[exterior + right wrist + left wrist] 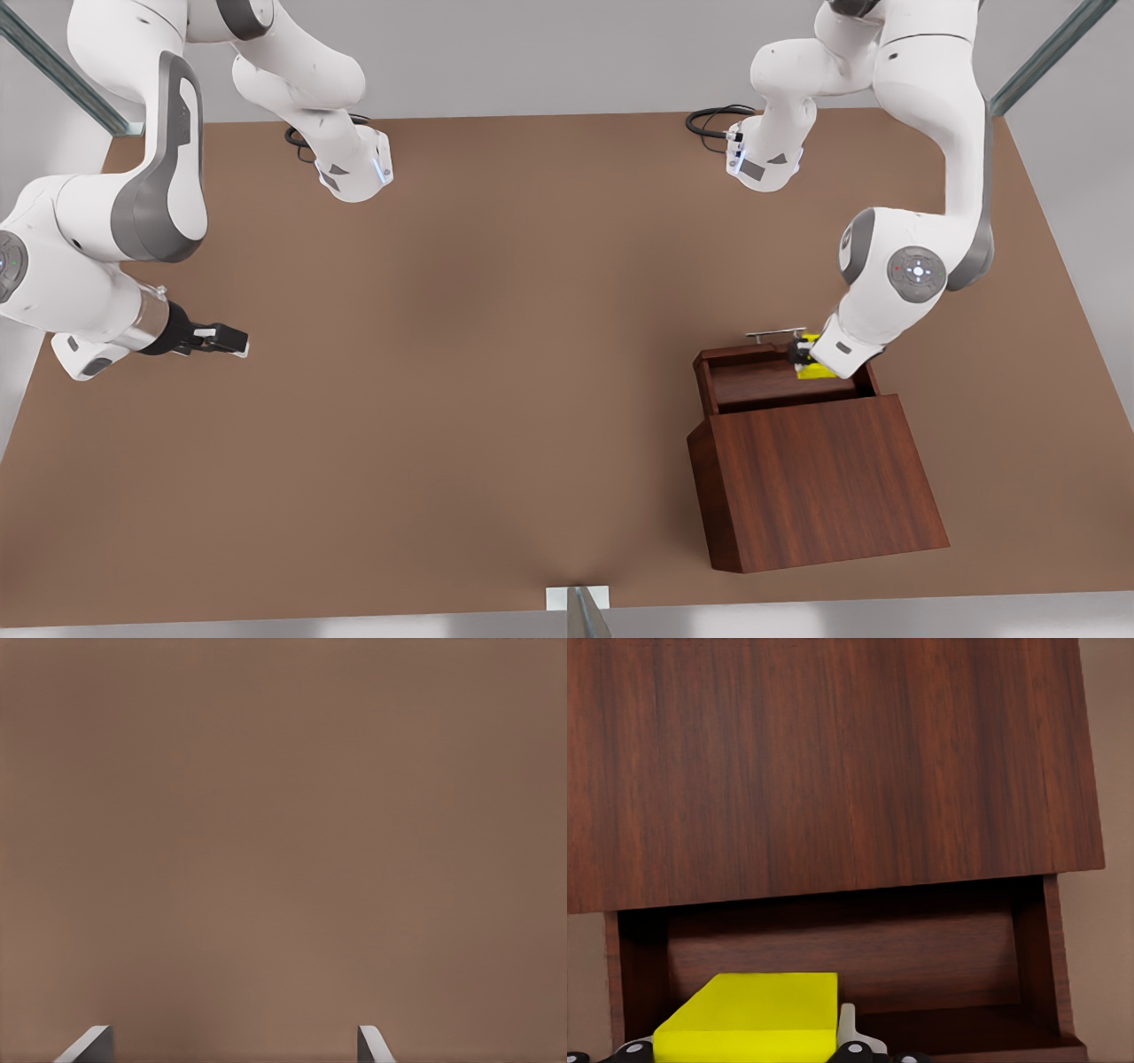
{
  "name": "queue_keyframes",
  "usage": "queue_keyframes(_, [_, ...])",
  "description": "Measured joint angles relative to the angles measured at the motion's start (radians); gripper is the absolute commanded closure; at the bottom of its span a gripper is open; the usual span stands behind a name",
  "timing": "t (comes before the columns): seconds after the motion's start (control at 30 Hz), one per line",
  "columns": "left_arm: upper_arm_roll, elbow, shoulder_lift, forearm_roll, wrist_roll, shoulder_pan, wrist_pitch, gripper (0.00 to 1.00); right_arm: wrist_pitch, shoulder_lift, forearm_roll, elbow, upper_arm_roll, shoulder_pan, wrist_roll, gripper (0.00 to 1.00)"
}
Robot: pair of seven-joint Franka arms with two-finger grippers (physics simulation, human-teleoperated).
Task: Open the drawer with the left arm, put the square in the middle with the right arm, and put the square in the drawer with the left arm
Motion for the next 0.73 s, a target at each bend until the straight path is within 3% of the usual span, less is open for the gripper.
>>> queue_keyframes(0.2, [0.0,-0.002,0.076,-0.002,-0.011,0.004,0.046,0.28,0.055,0.014,0.0,0.0,0.0,-0.001,0.002,0.0])
queue_keyframes(0.23, [0.0,-0.002,0.082,-0.002,-0.011,0.006,0.048,0.0,0.058,0.014,0.0,0.0,0.0,0.002,0.002,0.0])
queue_keyframes(0.43, [0.001,0.005,0.072,-0.007,-0.013,0.01,0.032,0.0,0.057,0.014,0.0,-0.003,0.0,0.002,0.002,0.0])
queue_keyframes(0.47, [0.001,0.037,0.028,-0.005,-0.012,0.009,-0.049,0.0,0.057,0.014,0.0,-0.003,0.0,0.001,0.002,0.0])
queue_keyframes(0.53, [-0.007,0.311,-0.006,0.0,0.039,-0.059,-0.483,0.0,0.057,0.014,0.0,-0.003,0.0,0.0,0.002,0.0])
queue_keyframes(0.6, [-0.003,0.466,-0.002,0.004,0.139,-0.099,-0.693,0.0,0.054,0.014,0.0,-0.003,0.0,0.0,0.002,0.0])
queue_keyframes(0.73, [-0.002,0.497,0.0,0.026,0.132,-0.096,-0.714,0.0,0.055,0.014,0.0,-0.003,0.0,-0.002,0.002,0.0])
